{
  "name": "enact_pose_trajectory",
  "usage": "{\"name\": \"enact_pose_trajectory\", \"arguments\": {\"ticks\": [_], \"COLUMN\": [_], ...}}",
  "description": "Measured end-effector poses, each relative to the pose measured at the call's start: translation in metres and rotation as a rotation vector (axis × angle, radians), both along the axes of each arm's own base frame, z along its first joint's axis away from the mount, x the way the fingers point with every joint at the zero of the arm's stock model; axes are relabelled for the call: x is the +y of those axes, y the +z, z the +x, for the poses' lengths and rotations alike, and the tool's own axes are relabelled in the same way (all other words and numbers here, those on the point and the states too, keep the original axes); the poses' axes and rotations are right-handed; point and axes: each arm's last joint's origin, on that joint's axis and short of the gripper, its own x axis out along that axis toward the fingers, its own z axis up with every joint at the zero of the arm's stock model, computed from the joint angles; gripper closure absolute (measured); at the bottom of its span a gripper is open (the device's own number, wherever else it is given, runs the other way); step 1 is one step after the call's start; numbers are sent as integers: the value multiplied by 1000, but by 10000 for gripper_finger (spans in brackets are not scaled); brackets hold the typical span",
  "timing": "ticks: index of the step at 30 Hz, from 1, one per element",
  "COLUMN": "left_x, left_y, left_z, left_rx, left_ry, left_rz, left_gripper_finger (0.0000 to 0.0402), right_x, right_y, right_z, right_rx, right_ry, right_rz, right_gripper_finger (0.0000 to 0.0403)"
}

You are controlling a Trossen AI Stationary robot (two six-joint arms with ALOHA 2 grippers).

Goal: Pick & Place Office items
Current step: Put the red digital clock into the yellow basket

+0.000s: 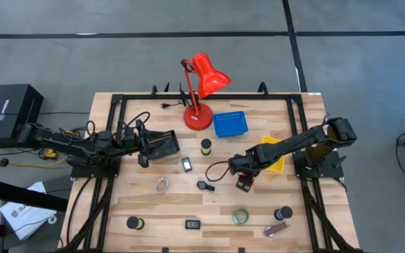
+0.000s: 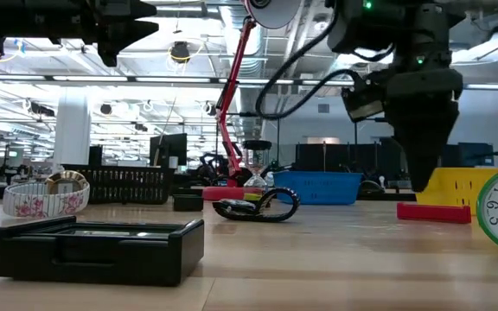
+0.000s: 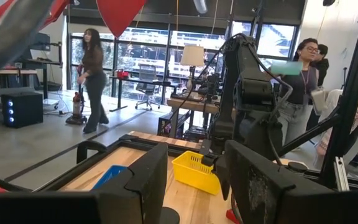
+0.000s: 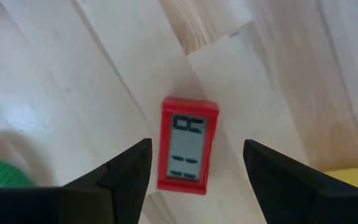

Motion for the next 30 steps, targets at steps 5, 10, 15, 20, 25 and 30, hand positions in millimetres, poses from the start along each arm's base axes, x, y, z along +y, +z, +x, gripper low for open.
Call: {"name": "enact_pose_trajectory", "arguments": {"ticks": [5, 10, 15, 20, 25, 30], "left_x": [0, 0, 0, 0, 0, 0], "left_y": [0, -1, -1, -1, -1, -1], "left_z": [0, 0, 2, 2, 2, 2], "left_rx": [2, 6, 3, 3, 2, 2], "left_ry": [0, 1, 5, 5, 5, 5], "left_rz": [0, 0, -1, 0, 0, 0], "left_gripper_finger": [245, 245, 245, 245, 245, 245], "right_x": [6, 6, 8, 12, 11, 9], "right_y": [-14, -27, -34, -35, -35, -36], "right_z": [9, 11, 12, 11, 11, 11], "right_rx": [11, 64, 93, 97, 98, 101], "right_ry": [17, 18, 49, 88, 74, 68], "right_rz": [21, 12, 1, -4, -6, -2], "right_gripper_finger": [159, 159, 159, 159, 159, 159]}}
